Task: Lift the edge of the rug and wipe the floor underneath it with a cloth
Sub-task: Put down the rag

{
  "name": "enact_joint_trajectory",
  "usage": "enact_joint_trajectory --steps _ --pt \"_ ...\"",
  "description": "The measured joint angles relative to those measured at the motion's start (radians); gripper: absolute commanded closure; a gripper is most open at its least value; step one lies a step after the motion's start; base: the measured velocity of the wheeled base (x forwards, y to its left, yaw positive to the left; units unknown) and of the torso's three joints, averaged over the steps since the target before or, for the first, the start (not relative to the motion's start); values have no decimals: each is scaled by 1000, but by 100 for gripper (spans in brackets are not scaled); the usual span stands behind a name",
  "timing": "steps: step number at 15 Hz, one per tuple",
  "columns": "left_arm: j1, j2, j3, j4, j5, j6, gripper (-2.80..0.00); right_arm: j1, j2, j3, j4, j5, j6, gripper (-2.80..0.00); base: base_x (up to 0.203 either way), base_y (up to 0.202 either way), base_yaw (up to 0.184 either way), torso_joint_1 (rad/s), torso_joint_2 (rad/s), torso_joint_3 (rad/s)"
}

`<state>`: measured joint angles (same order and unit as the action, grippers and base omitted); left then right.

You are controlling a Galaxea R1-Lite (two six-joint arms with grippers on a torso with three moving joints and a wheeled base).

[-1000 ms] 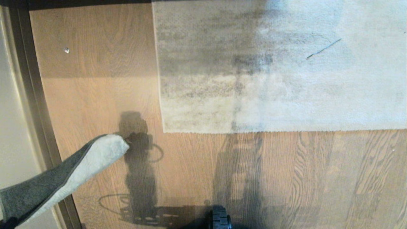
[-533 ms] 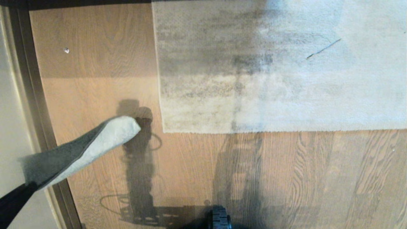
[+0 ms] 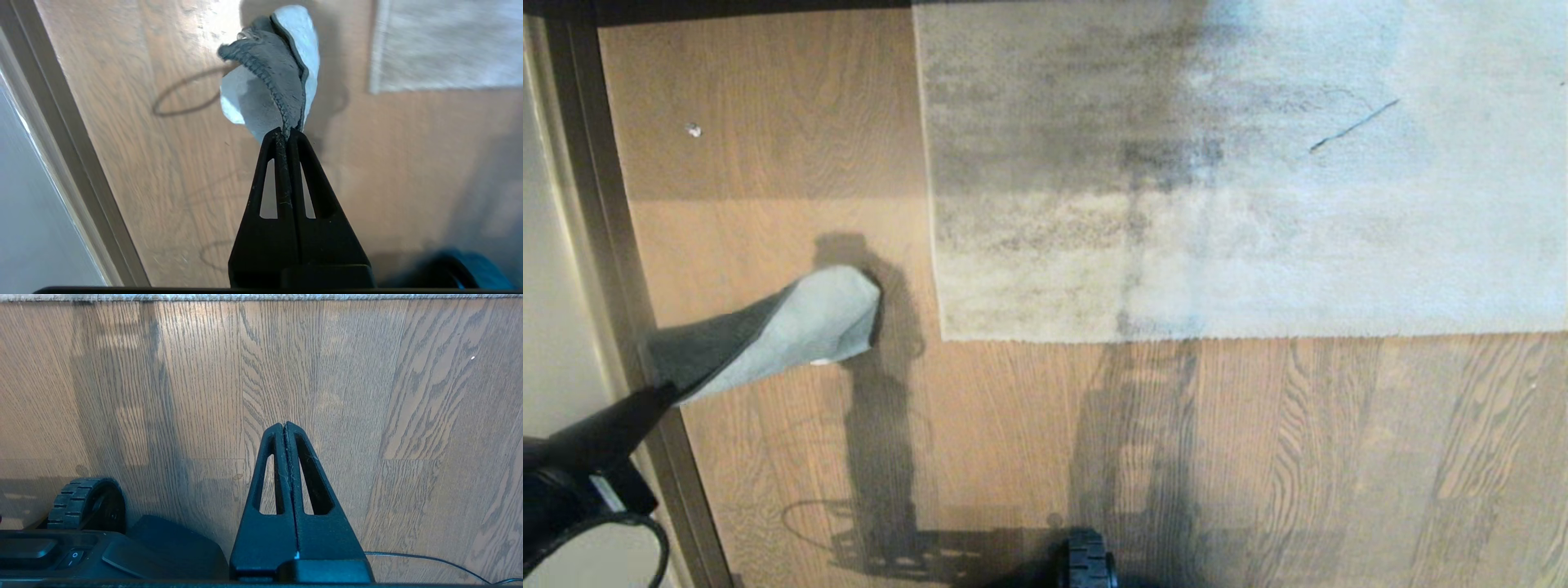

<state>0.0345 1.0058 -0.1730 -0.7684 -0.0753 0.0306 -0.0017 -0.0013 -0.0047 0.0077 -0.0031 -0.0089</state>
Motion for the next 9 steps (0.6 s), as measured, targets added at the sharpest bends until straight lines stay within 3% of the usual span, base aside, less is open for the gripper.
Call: enact_joint_trajectory --steps 7,9 --pt "81 456 -27 -475 -4 -1 0 0 0 0 0 0 0 0 0 0 0 0 0 0" --pt "88 550 -35 -551 -5 3 0 0 0 0 0 0 0 0 0 0 0 0 0 0"
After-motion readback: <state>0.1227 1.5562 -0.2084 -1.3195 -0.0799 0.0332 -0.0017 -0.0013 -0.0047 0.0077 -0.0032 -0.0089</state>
